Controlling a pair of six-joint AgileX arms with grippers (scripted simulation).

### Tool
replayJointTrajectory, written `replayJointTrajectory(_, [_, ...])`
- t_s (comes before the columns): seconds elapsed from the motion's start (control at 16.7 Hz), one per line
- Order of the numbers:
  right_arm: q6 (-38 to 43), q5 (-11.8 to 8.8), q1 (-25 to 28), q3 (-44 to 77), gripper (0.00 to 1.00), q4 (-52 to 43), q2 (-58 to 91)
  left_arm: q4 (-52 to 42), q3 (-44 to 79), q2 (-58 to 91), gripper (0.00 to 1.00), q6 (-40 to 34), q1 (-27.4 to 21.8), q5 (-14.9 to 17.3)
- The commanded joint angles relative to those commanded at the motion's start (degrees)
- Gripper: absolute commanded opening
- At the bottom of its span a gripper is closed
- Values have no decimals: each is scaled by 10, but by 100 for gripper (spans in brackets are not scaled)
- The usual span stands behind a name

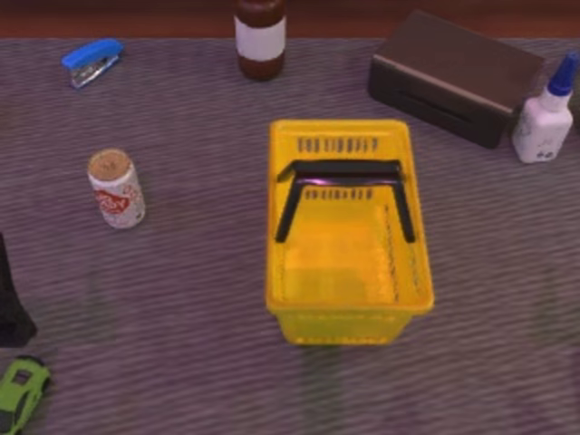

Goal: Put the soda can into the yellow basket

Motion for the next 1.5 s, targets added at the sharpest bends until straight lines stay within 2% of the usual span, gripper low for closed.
replayJointTrajectory(0.3, [0, 0, 0, 0, 100, 0, 0, -24, 35, 35, 100, 12, -5, 2])
replayJointTrajectory(0.54, [0, 0, 0, 0, 100, 0, 0, -108, 162, 168, 100, 56, -18, 3])
replayJointTrajectory(1.5, [0, 0, 0, 0, 100, 0, 0, -622, 954, 1110, 100, 323, -85, 1])
